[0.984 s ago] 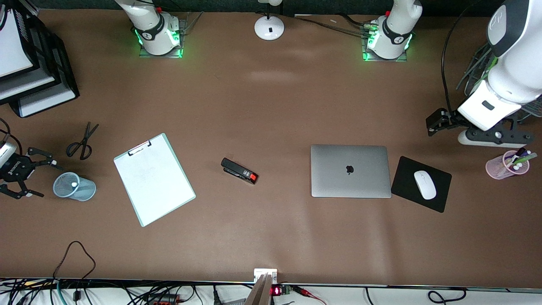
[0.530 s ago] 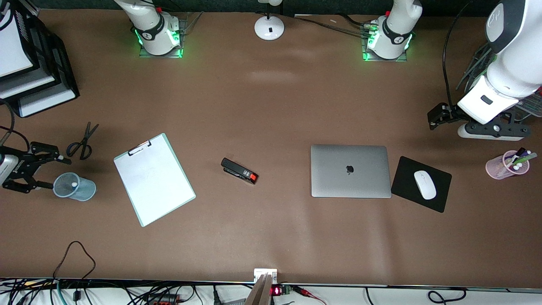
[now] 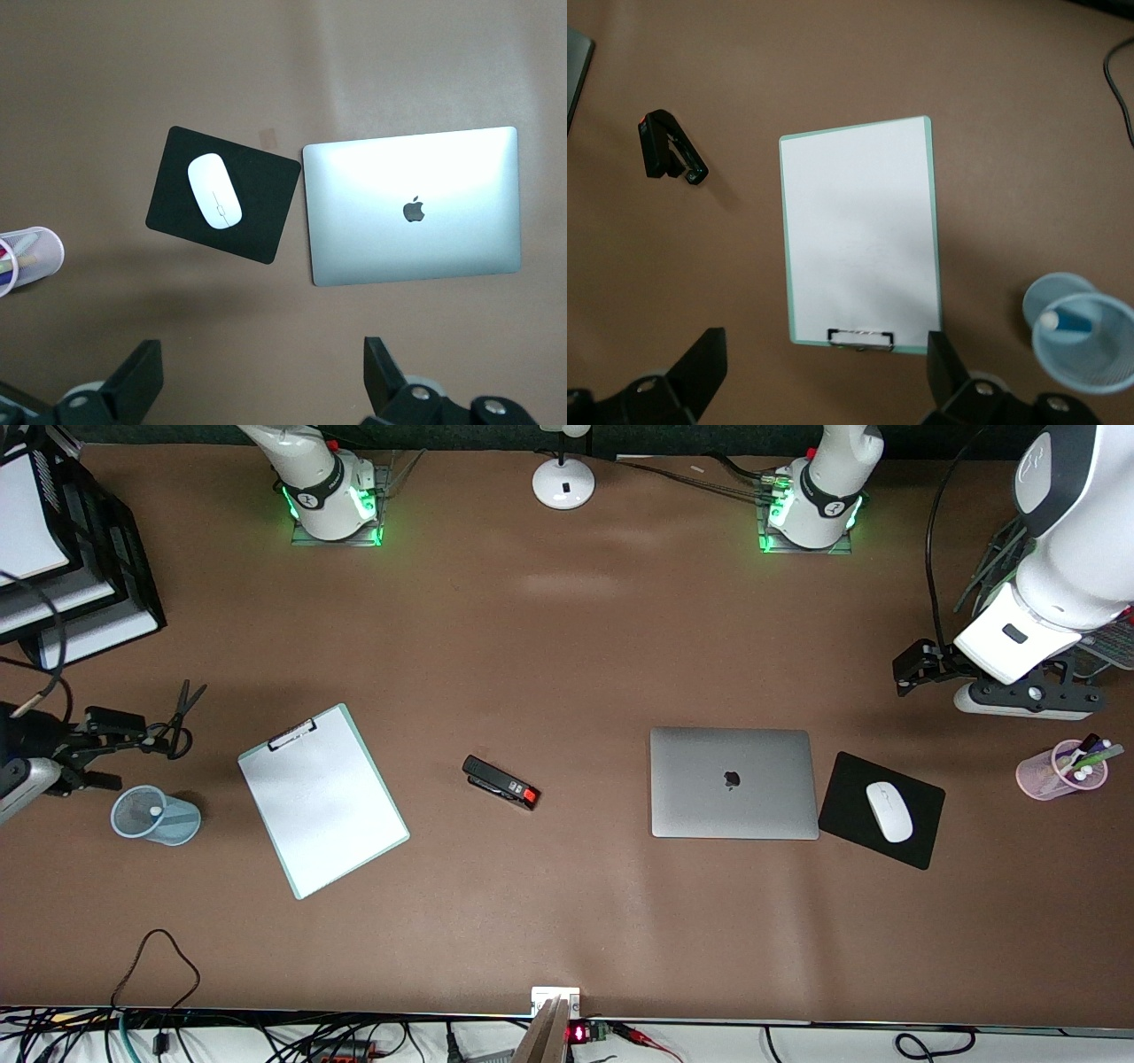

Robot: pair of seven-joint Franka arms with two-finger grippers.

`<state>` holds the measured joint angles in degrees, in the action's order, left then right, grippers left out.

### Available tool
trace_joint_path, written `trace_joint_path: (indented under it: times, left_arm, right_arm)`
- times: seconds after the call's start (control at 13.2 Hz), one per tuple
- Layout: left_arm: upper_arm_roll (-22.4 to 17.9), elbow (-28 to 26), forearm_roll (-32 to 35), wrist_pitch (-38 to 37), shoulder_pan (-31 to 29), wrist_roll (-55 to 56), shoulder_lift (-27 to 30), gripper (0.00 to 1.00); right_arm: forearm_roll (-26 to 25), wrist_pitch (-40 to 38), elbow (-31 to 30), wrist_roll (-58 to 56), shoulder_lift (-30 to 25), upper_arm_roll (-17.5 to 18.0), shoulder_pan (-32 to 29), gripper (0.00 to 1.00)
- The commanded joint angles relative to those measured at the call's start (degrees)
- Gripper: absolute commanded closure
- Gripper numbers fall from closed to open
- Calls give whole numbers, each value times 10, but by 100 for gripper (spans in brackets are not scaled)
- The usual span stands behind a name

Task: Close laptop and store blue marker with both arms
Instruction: 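Release the marker into the cup while the left gripper lifts off the laptop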

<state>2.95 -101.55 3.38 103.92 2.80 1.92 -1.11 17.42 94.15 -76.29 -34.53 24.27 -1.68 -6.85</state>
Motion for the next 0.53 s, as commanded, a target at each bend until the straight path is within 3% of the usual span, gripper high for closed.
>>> trace_joint_path:
  times: [0.0, 0.23, 0.3, 0.45]
  left_arm:
    - [2, 6, -12, 1, -5, -17, 2, 0]
    - [3, 6, -12, 1, -2, -17, 1, 0]
    - [3, 6, -12, 1, -1, -17, 1, 0]
    - [3, 6, -10, 1, -3, -17, 1, 0]
  right_arm:
    - [-54, -42, -2, 119, -40, -2, 39, 0]
    - [-134, -89, -18, 184, -89, -3, 75, 0]
    - [-168, -82, -51, 201, -126, -2, 93, 0]
    - [-188, -82, -74, 233, -164, -2, 112, 0]
